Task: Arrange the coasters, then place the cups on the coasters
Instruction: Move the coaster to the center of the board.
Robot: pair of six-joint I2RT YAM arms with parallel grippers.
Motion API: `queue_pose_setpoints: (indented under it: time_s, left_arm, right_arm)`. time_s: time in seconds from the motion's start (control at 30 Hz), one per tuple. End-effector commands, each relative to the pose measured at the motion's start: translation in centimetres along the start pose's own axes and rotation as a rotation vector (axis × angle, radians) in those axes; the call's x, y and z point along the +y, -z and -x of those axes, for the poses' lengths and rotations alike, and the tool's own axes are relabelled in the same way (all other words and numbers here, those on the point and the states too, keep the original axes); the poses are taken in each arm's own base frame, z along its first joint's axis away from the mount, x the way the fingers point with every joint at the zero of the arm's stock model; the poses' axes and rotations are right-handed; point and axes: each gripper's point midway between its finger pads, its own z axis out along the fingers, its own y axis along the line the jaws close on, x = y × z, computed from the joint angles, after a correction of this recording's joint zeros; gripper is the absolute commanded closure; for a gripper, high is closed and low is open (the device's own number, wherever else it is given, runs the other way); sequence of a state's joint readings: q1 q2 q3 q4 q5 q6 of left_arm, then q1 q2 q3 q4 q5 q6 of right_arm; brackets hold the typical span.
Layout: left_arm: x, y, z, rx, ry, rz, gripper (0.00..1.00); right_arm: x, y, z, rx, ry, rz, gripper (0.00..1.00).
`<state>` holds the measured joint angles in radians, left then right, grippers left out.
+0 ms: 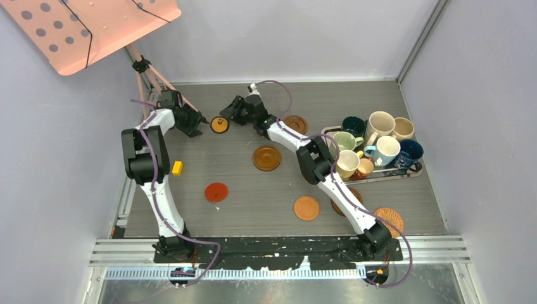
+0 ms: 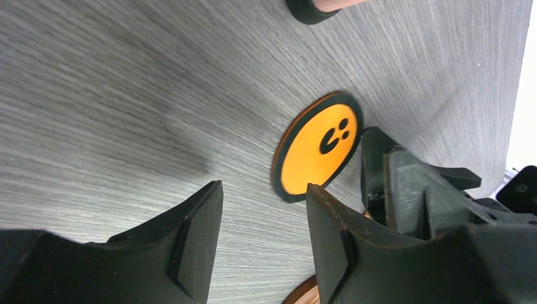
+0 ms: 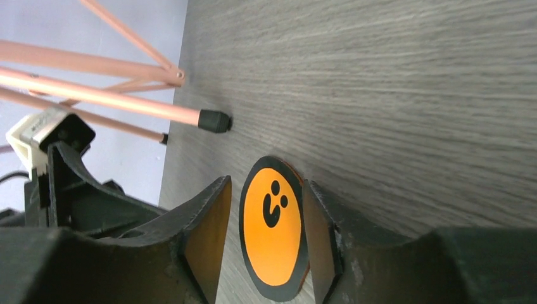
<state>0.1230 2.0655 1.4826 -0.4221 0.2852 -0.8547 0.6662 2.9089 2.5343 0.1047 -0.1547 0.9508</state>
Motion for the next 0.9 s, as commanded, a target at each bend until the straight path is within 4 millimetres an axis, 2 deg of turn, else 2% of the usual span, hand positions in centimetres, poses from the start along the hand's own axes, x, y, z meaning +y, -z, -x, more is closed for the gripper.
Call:
queue_pose_setpoints:
  time_s: [0.0,0.1,0.2,0.3,0.33,0.37,0.4,0.43,0.5,0.77,0.87]
  left_arm:
    - [-1.9,0.0,1.1,-0.010,-0.033,-0.060,0.46]
    - [-1.5,-0.2,0.5,0.015,-0.034,-0.052,0.46]
    - [-1.4,-0.3,-0.5,0.056,-0.023,-0.063,0.46]
    - [-1.6,-0.5,-1.0,0.060,-0.035,-0.064,0.46]
    - [-1.9,-0.6,-1.0,0.060,-0.043,-0.070,0.46]
    - [-1.9,-0.9,-1.1,0.069,-0.047,-0.067,0.46]
    - [-2.0,-1.1,-1.2,0.078,-0.050,-0.069,0.46]
    - [-2.5,-1.3,-1.1,0.083,-0.052,-0.076,0.46]
    - [-2.8,-1.7,-1.3,0.094,-0.054,-0.080,0.46]
    - [-6.3,-1.8,-2.3,0.104,-0.107,-0.126,0.46]
    - [-6.8,-1.5,-2.1,0.074,-0.120,-0.119,0.46]
  right_arm:
    - [3.2,1.1,-1.6,0.110,0.069,0.094,0.50]
    - [3.4,1.9,-2.9,0.170,0.091,0.100,0.56]
    - [3.5,2.5,-3.0,0.191,0.104,0.098,0.60]
    - [3.8,3.6,-1.4,0.167,0.125,0.077,0.60]
    - [3.1,3.8,-1.4,0.164,0.135,0.059,0.60]
    - [3.8,4.3,-0.1,0.144,0.143,0.062,0.60]
    - [3.2,4.5,0.1,0.138,0.157,0.045,0.60]
    - [3.7,4.9,1.1,0.119,0.167,0.051,0.60]
    - [3.5,5.3,2.1,0.107,0.181,0.043,0.61]
    - [3.9,6.5,4.9,0.057,0.205,0.041,0.60]
    - [3.8,6.6,6.6,0.015,0.215,0.036,0.60]
